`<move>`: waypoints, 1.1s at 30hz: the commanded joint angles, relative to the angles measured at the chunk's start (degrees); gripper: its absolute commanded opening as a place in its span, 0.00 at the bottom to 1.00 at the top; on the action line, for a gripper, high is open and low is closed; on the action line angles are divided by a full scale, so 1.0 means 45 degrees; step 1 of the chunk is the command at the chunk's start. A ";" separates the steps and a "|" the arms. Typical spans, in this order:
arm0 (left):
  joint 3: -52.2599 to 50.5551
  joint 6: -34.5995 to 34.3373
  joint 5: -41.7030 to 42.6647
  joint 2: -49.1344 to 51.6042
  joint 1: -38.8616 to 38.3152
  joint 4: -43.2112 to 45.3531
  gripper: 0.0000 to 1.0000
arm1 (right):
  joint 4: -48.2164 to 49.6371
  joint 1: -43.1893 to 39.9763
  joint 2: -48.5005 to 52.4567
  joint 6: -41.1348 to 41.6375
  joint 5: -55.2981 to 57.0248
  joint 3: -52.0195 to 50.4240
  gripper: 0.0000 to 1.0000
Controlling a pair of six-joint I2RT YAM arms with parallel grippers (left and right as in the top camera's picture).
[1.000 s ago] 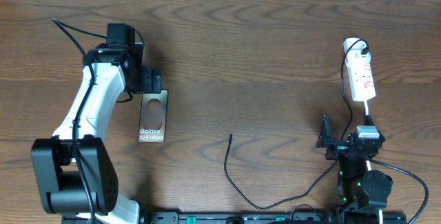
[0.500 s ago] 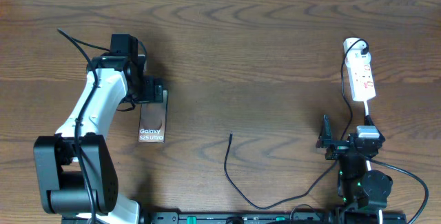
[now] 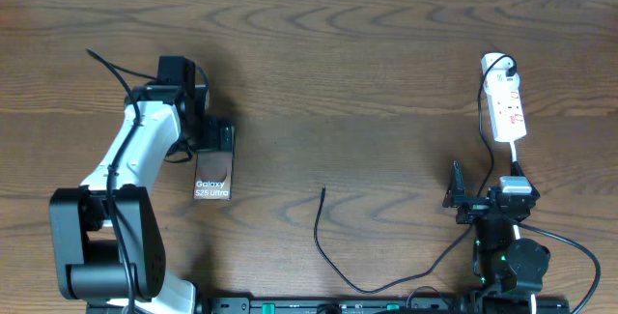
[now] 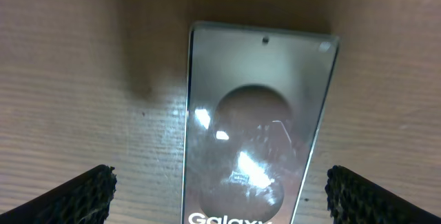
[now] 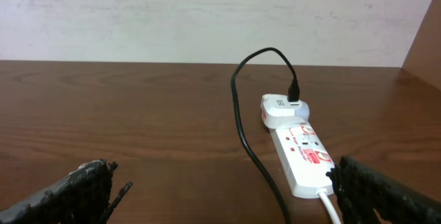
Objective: Plug charger to phone and switch on socket
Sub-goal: 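Move the left gripper forward over the phone in clear case, then lower the left gripper and close it on the phone's sides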
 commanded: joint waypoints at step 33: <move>-0.0855 0.0423 0.0063 0.1579 -0.0233 0.0981 0.98 | -0.0053 0.0039 -0.0044 -0.0005 0.0010 -0.0015 0.99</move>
